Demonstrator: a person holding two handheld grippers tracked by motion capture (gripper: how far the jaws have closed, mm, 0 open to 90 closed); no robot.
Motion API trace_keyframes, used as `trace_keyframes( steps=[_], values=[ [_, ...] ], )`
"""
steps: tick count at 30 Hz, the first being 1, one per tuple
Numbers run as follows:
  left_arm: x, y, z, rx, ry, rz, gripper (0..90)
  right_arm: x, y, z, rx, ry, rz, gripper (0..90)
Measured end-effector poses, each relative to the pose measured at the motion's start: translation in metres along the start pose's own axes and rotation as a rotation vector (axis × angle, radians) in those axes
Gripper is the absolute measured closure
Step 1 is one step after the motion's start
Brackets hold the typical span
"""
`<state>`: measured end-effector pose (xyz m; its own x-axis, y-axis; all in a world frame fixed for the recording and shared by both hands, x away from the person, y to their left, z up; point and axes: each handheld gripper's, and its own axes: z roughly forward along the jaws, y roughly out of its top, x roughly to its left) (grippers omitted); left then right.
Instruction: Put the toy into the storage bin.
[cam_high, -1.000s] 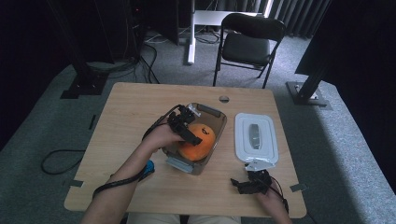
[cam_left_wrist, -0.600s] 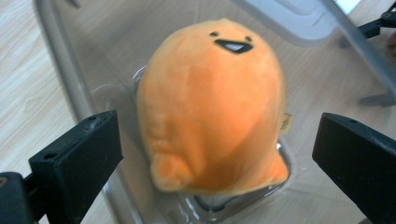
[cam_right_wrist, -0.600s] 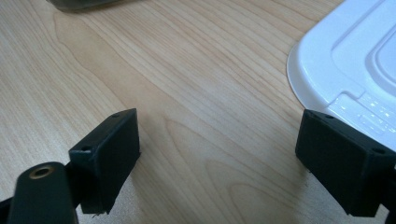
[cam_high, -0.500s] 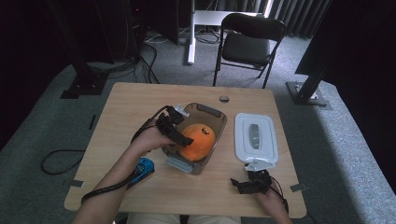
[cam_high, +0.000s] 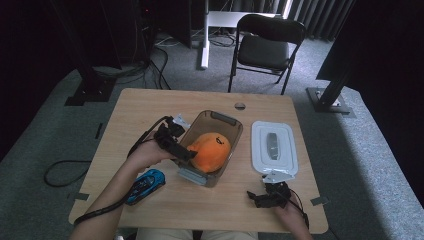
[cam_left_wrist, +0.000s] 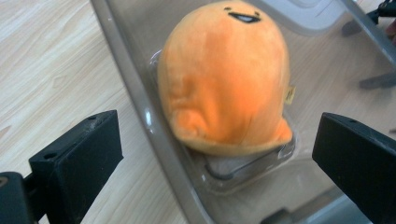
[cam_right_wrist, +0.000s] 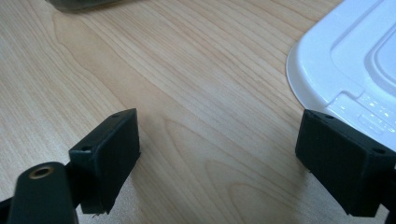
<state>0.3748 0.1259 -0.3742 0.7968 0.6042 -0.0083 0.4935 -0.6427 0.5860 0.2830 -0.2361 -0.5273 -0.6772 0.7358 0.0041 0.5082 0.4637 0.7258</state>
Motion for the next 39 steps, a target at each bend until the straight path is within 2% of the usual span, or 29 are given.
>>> trace_keyframes(
  steps=[6, 16, 18, 20, 22, 31, 35, 39],
  values=[
    [0.004, -0.014, -0.008, -0.014, 0.02, -0.01, 2.1, 0.0, 0.0, 0.0, 0.0, 0.0, -0.001, 13.2],
    [0.011, -0.036, -0.018, -0.036, 0.024, -0.038, 2.1, 0.0, 0.0, 0.0, 0.001, -0.002, 0.0, 13.2],
    [0.013, -0.041, -0.019, -0.04, 0.012, -0.046, 2.1, 0.0, 0.0, 0.0, 0.001, -0.002, 0.0, 13.2],
    [0.014, -0.047, -0.02, -0.039, 0.026, -0.052, 2.1, 0.0, 0.0, 0.0, 0.001, -0.002, -0.001, 13.2],
    [0.016, -0.053, -0.021, -0.046, 0.014, -0.06, 2.1, 0.0, 0.0, 0.0, 0.001, -0.001, 0.0, 13.2],
    [0.016, -0.073, -0.025, -0.039, 0.032, -0.054, 2.1, 0.0, 0.0, 0.0, 0.001, -0.002, 0.0, 13.2],
    [0.016, -0.082, -0.027, -0.041, 0.028, -0.053, 2.1, 0.0, 0.0, 0.0, 0.0, -0.002, -0.001, 13.2],
    [0.015, -0.092, -0.026, -0.038, 0.036, -0.037, 2.1, 0.0, 0.0, 0.0, 0.0, -0.002, -0.001, 13.2]
  ],
)
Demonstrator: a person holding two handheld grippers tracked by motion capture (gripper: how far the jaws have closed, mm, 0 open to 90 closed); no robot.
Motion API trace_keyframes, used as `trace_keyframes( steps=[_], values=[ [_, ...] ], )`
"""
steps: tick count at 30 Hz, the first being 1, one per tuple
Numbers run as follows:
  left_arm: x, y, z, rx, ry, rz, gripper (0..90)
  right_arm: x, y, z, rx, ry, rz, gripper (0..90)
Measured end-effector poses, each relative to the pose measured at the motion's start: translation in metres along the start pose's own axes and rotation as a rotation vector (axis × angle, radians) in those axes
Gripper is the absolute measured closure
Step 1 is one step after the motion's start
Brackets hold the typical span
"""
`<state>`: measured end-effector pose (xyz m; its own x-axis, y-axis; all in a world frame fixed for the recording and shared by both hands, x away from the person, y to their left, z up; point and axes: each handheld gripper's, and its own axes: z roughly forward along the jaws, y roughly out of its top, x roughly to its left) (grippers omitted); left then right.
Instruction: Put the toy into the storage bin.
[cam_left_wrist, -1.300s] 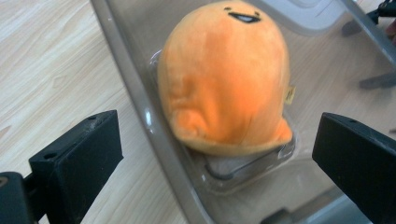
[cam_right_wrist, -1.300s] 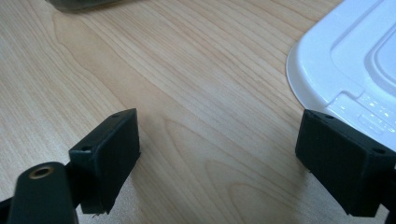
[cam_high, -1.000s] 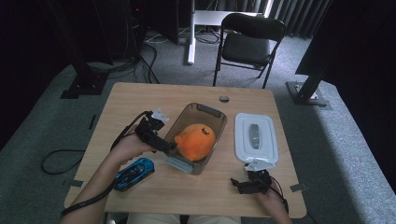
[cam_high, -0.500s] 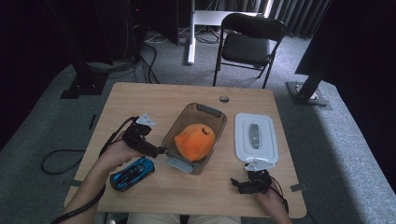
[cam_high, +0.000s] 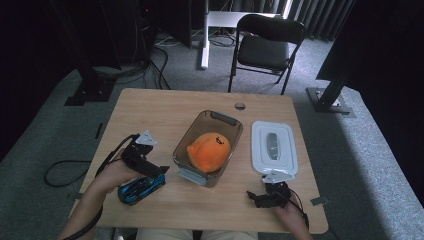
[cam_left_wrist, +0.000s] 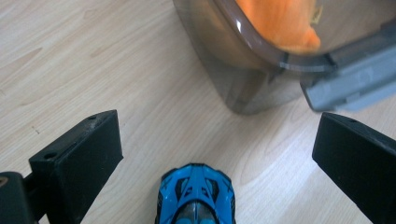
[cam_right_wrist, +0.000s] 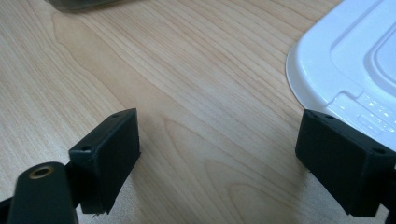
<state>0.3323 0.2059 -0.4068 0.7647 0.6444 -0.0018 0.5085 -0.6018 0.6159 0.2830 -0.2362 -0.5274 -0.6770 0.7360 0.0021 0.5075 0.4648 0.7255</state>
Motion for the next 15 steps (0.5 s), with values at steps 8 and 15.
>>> trace_keyframes(
  steps=[8, 15],
  values=[
    [-0.001, -0.025, 0.006, 0.033, 0.012, -0.006, 2.5, 0.0, 0.0, 0.0, 0.0, 0.0, 0.002, 13.2],
    [-0.002, -0.048, 0.011, 0.073, 0.01, 0.004, 2.5, 0.0, 0.0, 0.0, 0.001, -0.002, 0.003, 13.2]
  ],
)
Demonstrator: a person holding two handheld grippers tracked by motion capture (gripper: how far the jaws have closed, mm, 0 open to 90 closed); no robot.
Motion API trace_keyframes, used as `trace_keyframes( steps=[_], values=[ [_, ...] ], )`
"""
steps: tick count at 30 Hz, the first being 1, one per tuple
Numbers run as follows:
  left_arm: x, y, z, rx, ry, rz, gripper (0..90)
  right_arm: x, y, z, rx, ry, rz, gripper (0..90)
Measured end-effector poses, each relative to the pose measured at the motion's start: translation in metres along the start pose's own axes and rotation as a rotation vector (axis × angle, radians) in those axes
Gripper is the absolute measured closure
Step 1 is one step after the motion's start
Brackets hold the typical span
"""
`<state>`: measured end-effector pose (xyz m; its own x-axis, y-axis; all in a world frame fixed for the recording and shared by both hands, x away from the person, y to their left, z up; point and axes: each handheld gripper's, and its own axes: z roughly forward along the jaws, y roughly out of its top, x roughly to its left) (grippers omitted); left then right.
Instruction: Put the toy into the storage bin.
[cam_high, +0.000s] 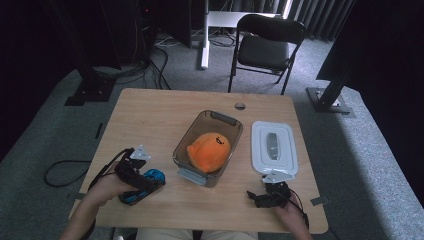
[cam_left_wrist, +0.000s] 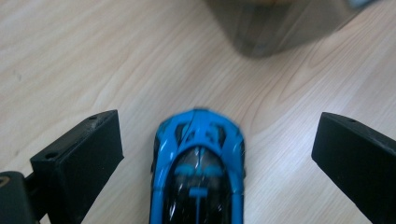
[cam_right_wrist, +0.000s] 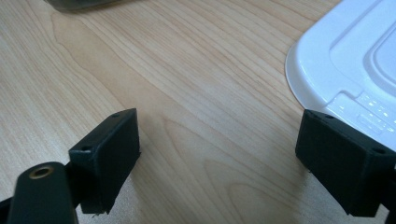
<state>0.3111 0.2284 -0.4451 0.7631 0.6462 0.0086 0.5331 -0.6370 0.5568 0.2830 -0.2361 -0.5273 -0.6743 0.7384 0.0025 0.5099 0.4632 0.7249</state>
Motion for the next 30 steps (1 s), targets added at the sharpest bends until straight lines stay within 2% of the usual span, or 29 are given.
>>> trace_keyframes(
  steps=[2, 6, 10, 15, 20, 23, 27, 30],
  values=[
    [0.001, -0.007, 0.002, 0.005, -0.002, -0.012, 2.5, 0.0, 0.0, 0.0, 0.0, 0.0, 0.0, 13.2],
    [0.002, -0.022, 0.009, 0.045, 0.003, 0.003, 2.5, 0.0, 0.0, 0.0, 0.001, -0.001, 0.001, 13.2],
    [0.004, -0.03, 0.013, 0.062, 0.021, 0.001, 2.5, 0.0, 0.0, 0.0, 0.0, -0.001, 0.002, 13.2],
    [0.007, -0.041, 0.018, 0.083, 0.011, -0.014, 2.5, 0.0, 0.0, 0.0, -0.001, 0.0, -0.001, 13.2],
    [0.009, -0.046, 0.022, 0.111, 0.013, -0.019, 2.5, 0.0, 0.0, 0.0, -0.001, 0.0, 0.0, 13.2],
    [0.009, -0.049, 0.025, 0.129, 0.007, -0.016, 7.1, 0.0, 0.0, 0.0, -0.001, 0.0, 0.0, 13.2],
    [0.011, -0.05, 0.03, 0.135, 0.027, -0.028, 7.1, 0.0, 0.0, 0.0, 0.0, -0.002, 0.001, 13.2],
    [0.011, -0.052, 0.034, 0.14, 0.018, -0.016, 7.1, 0.0, 0.0, 0.0, -0.001, -0.002, 0.001, 13.2]
  ],
)
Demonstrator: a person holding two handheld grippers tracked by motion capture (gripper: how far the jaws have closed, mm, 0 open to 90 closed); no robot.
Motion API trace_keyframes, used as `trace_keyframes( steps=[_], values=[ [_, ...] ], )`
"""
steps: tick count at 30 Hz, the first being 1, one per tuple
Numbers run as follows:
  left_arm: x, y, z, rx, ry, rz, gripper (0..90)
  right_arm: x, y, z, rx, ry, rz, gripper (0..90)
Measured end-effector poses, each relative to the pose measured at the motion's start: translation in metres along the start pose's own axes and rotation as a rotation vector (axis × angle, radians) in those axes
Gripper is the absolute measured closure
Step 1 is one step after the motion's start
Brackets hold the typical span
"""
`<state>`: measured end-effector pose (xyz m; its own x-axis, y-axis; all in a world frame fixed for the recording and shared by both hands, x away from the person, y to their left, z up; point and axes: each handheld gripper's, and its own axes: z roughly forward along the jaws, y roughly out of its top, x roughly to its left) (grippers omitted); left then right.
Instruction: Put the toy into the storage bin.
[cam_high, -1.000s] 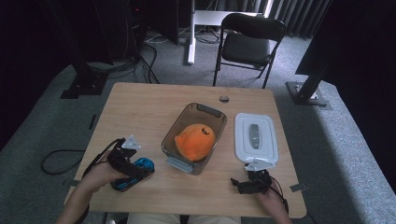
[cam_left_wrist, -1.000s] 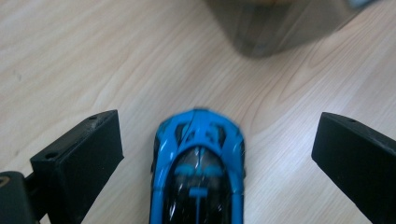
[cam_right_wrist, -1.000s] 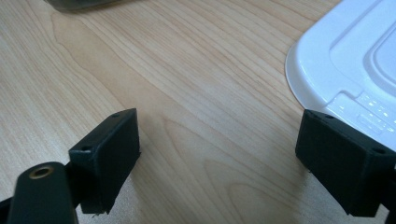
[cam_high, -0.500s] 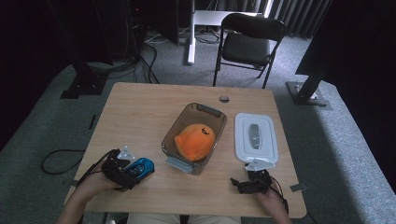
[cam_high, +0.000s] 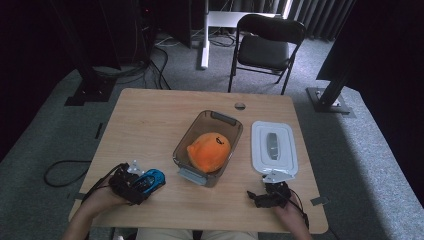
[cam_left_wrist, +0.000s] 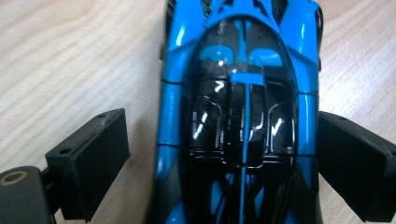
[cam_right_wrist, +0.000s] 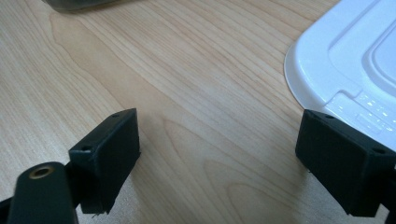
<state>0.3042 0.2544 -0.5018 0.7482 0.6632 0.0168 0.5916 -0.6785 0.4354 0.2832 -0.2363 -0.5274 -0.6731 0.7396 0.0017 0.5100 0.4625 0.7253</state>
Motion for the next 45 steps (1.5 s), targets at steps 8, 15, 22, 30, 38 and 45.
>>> trace_keyframes(
  steps=[8, 15, 22, 30, 38, 45],
  values=[
    [0.002, 0.002, 0.0, -0.015, 0.001, -0.009, 9.3, 0.0, 0.0, 0.0, 0.0, 0.0, 0.0, 13.2],
    [-0.003, 0.005, -0.003, -0.012, -0.014, 0.023, 26.2, 0.0, 0.0, 0.0, 0.0, 0.0, 0.0, 13.2],
    [-0.003, 0.007, -0.003, -0.009, -0.012, 0.018, 26.5, 0.0, 0.0, 0.0, 0.001, 0.0, 0.001, 13.2],
    [-0.003, 0.013, -0.001, -0.006, 0.002, -0.018, 26.5, 0.0, 0.0, 0.0, 0.0, -0.002, 0.004, 13.3],
    [0.003, 0.014, -0.008, -0.008, 0.025, -0.034, 28.9, 0.0, 0.002, 0.002, -0.001, -0.006, 0.005, 13.8],
    [0.008, 0.012, -0.015, -0.029, 0.014, -0.061, 28.9, 0.003, 0.014, 0.005, -0.022, -0.007, -0.009, 13.8]
  ],
)
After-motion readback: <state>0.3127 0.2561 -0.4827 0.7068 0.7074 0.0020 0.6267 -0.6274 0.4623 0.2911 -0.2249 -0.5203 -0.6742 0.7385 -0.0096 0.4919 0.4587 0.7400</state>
